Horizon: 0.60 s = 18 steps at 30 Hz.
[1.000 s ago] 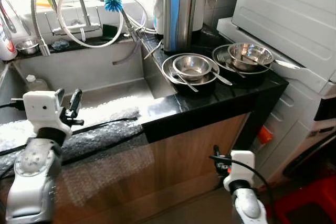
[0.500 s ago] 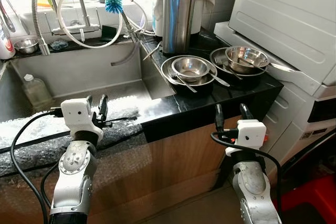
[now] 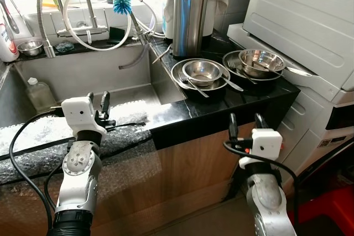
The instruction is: Kitchen organization
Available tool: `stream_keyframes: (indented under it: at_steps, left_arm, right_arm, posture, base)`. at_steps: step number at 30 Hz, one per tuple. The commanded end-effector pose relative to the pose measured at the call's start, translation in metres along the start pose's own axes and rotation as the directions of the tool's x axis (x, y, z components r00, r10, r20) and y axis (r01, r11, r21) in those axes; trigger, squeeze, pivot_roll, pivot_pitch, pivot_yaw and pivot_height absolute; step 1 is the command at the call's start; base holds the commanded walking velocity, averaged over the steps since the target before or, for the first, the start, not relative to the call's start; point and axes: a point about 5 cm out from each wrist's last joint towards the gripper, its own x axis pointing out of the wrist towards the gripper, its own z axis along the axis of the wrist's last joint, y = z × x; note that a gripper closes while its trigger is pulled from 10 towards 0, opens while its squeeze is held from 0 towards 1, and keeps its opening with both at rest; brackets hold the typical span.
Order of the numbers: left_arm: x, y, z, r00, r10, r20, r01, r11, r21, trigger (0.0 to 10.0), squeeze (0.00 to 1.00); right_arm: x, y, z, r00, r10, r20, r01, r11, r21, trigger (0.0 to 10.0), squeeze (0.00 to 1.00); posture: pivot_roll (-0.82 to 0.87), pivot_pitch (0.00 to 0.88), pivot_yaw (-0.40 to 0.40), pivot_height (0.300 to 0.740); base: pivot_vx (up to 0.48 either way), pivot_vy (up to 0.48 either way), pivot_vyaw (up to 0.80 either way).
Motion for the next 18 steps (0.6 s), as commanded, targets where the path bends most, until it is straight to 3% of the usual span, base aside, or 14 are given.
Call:
stream_keyframes:
  at_steps: [1,9,16,18]
  left_arm:
    - [0.004,0.002,0.003,1.0,0.006,0.019,-0.007,1.0,0.027,10.0,0.0]
    - [0.009,0.008,0.005,0.999,0.027,0.041,-0.029,0.999,0.04,10.0,0.0]
    - [0.01,0.011,0.005,0.998,0.032,0.048,-0.035,0.998,0.044,10.0,0.0]
    - [0.008,0.013,0.003,0.998,0.039,0.04,-0.041,0.998,0.05,10.0,0.0]
  right_arm:
    - [-0.007,-0.007,-0.014,0.998,-0.03,-0.052,0.03,0.999,-0.013,10.0,0.0]
    - [-0.039,-0.009,-0.069,0.953,-0.034,-0.301,0.038,0.999,0.008,10.0,0.0]
    - [-0.044,-0.013,-0.077,0.942,-0.061,-0.331,0.067,0.998,0.006,10.0,0.0]
    - [-0.034,-0.014,-0.064,0.961,-0.07,-0.266,0.074,0.997,0.007,10.0,0.0]
  posture:
    - [-0.15,0.0,-0.005,0.74]
    - [-0.14,0.0,-0.009,0.74]
    - [-0.14,0.0,-0.009,0.74]
    - [-0.15,0.0,-0.008,0.74]
  base:
    - [0.0,0.0,0.0]
    - [0.0,0.0,0.0]
    - [0.0,0.0,0.0]
    - [0.0,0.0,0.0]
